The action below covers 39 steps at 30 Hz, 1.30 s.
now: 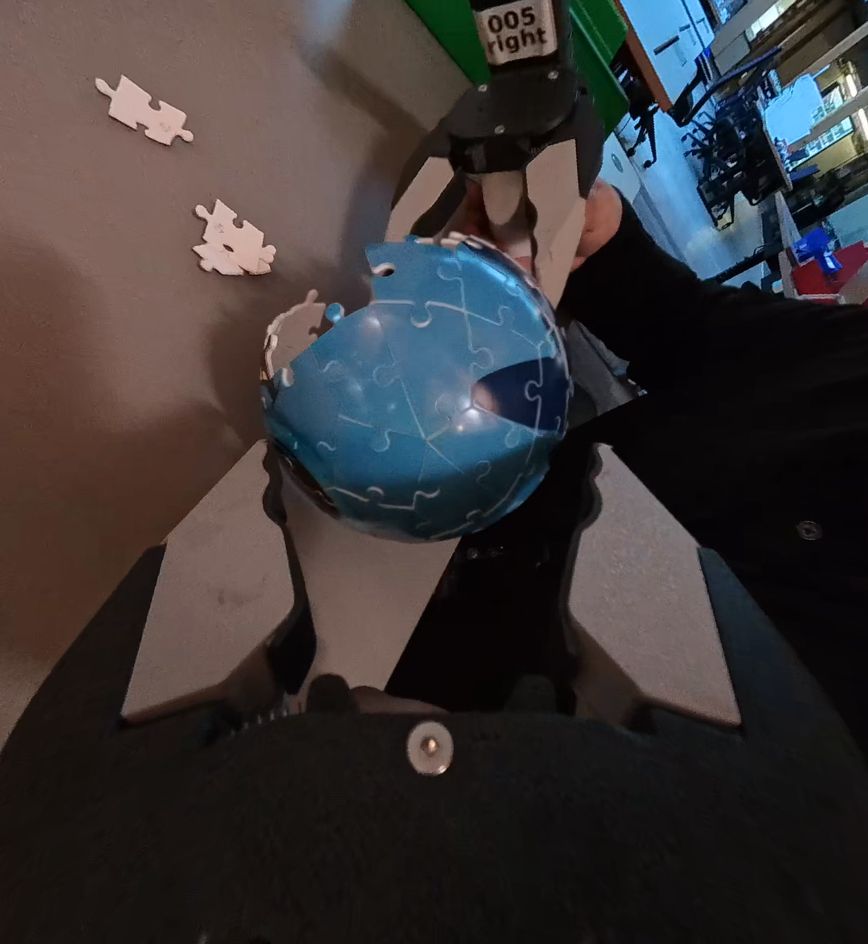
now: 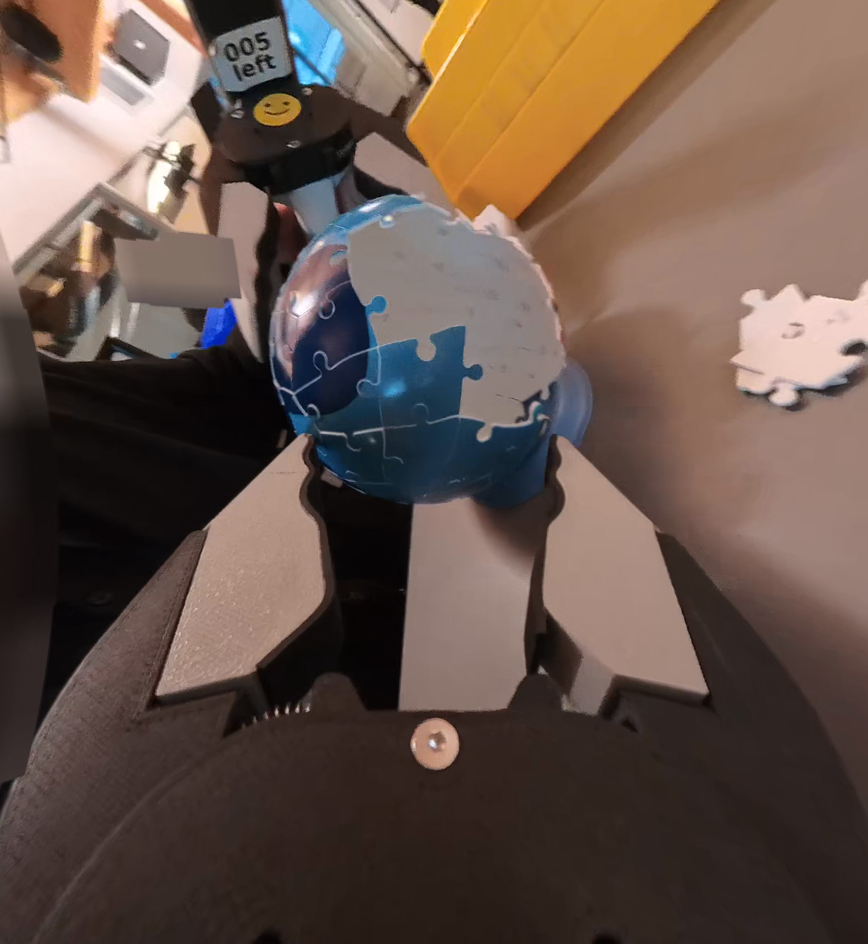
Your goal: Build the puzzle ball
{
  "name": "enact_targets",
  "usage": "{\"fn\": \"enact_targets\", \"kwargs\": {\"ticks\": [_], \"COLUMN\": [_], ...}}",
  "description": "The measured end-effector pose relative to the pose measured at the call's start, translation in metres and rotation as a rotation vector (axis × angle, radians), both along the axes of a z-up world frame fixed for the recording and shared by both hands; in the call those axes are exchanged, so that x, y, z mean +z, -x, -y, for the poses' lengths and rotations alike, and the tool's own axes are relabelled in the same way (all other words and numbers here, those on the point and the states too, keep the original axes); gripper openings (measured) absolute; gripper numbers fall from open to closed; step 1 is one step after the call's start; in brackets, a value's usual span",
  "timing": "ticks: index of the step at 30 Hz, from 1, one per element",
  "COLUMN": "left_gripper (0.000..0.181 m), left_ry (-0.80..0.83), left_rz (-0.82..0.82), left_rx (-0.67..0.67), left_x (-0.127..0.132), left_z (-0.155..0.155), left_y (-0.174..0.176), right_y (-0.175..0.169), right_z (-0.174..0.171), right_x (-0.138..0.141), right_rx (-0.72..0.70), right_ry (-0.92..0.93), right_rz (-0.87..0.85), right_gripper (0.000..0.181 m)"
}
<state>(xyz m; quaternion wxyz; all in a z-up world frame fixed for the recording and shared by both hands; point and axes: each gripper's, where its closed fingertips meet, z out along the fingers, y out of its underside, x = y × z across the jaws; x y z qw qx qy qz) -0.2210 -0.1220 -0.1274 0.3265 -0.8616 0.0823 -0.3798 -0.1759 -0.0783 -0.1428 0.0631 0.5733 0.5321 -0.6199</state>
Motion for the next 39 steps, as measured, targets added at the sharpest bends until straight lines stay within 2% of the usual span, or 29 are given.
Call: {"fn": "enact_targets", "kwargs": {"ticks": [6, 10, 13, 16, 18, 22, 27, 30, 34, 39], "left_gripper": [0.109, 0.107, 0.107, 0.105, 0.1, 0.096, 0.1, 0.104, 0.102, 0.104], "left_ry": [-0.067, -0.173, -0.247, -0.269, -0.283, -0.269, -0.286, -0.258, -0.269, -0.346], "left_rz": [-0.016, -0.06, -0.106, -0.129, -0.13, -0.11, -0.087, -0.055, -0.074, -0.15], "left_rx": [-0.024, -0.031, -0.05, -0.051, -0.051, -0.06, -0.074, -0.105, -0.138, -0.082], "left_x": [-0.005, -0.003, -0.002, -0.002, -0.002, -0.003, 0.001, -0.006, -0.014, -0.013], "left_z": [-0.001, -0.002, -0.004, -0.002, 0.001, 0.005, 0.006, 0.004, 0.004, 0.004], "left_y": [-0.009, -0.013, -0.016, -0.015, -0.012, -0.007, -0.003, -0.006, -0.014, -0.01], "right_y": [-0.005, 0.0, 0.001, 0.0, -0.004, -0.015, -0.023, -0.023, -0.018, -0.006], "right_z": [0.015, 0.01, 0.009, 0.0, -0.013, -0.027, -0.007, 0.004, 0.019, 0.019], "right_x": [0.003, 0.018, 0.028, 0.021, 0.022, 0.014, 0.0, -0.011, -0.008, -0.005], "right_rx": [0.102, 0.072, 0.073, 0.033, -0.008, -0.063, -0.014, 0.007, 0.054, 0.072], "right_ry": [0.048, 0.051, 0.048, -0.035, -0.08, -0.152, -0.181, -0.216, -0.156, -0.197], "right_rz": [-0.006, -0.079, -0.131, -0.112, -0.125, -0.101, -0.065, -0.032, -0.042, -0.071], "right_gripper": [0.094, 0.085, 0.07, 0.085, 0.083, 0.093, 0.095, 0.095, 0.097, 0.103]}}
